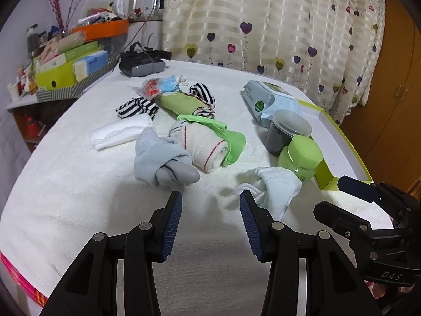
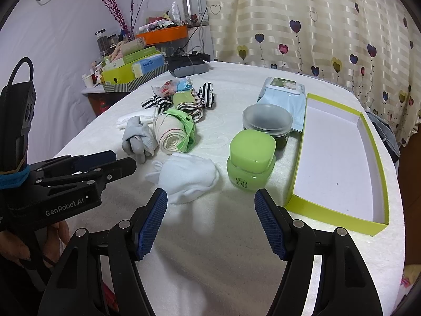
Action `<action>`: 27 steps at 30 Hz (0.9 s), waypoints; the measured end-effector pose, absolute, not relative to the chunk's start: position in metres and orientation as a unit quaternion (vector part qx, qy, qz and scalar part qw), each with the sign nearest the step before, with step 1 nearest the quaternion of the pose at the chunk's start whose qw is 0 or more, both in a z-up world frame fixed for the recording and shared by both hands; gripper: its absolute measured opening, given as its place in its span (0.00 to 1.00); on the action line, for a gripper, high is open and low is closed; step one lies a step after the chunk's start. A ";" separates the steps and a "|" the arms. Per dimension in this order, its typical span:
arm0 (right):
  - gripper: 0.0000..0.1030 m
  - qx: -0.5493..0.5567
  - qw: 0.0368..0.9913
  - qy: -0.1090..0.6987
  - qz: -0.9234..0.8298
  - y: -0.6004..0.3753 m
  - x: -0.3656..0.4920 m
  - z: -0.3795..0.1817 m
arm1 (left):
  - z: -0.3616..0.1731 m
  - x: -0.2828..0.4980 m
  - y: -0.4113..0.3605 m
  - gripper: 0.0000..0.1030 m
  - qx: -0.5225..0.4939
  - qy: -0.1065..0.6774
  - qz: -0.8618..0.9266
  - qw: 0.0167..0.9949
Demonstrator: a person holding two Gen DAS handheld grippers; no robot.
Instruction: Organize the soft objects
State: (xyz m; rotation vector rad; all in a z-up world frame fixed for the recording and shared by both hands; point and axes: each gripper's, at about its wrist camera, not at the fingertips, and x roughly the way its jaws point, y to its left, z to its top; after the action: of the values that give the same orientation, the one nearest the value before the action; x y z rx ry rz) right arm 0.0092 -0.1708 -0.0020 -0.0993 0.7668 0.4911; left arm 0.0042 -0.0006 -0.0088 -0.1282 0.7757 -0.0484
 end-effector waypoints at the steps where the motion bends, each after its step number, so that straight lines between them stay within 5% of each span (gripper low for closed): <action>1: 0.68 -0.047 0.896 0.371 0.238 -0.170 0.010 -0.003 | -0.009 0.004 0.000 0.44 -0.063 0.378 -0.023 0.923; 27: 0.68 -0.075 0.880 0.402 0.242 -0.121 0.047 -0.029 | -0.013 0.017 0.067 0.45 -0.106 0.365 0.025 0.925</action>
State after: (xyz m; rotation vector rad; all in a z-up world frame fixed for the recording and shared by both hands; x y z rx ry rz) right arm 0.0466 -0.1215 -0.0287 -0.1565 0.8378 0.5052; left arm 0.0169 0.0670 -0.0134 -0.2184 0.7482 0.0513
